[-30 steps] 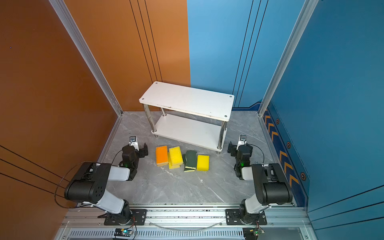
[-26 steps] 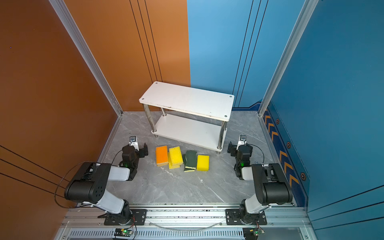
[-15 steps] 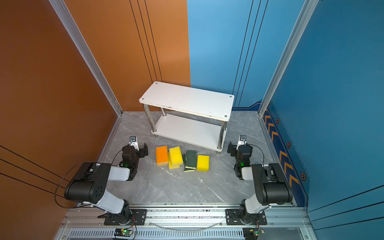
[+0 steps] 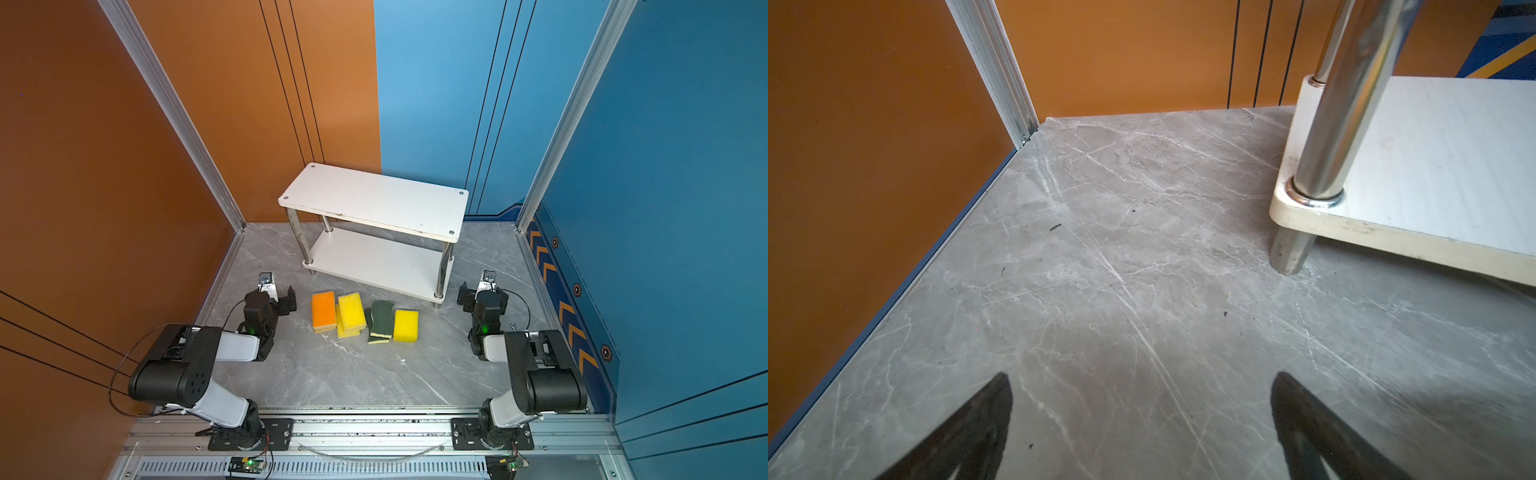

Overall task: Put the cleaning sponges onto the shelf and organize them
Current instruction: 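Raise both grippers from rest toward the sponges, then move right gripper over flat yellow sponge while left gripper hovers near orange sponge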

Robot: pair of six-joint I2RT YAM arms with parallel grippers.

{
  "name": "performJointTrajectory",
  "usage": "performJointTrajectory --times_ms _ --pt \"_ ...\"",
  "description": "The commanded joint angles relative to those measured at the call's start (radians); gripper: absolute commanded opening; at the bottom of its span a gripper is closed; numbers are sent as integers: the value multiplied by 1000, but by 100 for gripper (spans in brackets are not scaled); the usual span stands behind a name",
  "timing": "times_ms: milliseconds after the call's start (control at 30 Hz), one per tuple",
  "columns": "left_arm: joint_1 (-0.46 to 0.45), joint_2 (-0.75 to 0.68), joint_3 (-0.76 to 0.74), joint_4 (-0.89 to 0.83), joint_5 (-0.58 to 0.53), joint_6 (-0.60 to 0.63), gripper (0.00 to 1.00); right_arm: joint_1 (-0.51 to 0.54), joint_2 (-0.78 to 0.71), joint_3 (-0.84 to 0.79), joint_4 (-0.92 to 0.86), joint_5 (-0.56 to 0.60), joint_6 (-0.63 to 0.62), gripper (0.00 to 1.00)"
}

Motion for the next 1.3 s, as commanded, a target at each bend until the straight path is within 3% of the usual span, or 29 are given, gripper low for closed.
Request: performJointTrajectory --times_ms 0,133,267,400,600,867,1133,1267 --pt "-14 -50 -4 -8 -12 17 98 5 -118 -20 -53 75 27 100" --pt "-22 -78 -15 -13 -15 27 98 8 -263 17 -228 57 21 100" --pt "-47 -124 -27 -23 -24 56 98 13 -384 143 -588 17 28 100" --pt "-73 -230 -27 -107 -43 80 98 24 -465 218 -820 -4 80 100" --pt "-83 -423 -7 -256 3 -8 97 72 -548 259 -1069 -25 147 100" --pt "-185 -627 -31 -353 -110 -61 98 200 -666 235 -1248 52 255 100" --pt "-214 -665 60 -673 -32 -233 98 273 -802 179 -1296 -2 341 100" --pt "-218 -636 90 -724 23 -317 97 332 -817 166 -1297 18 390 100"
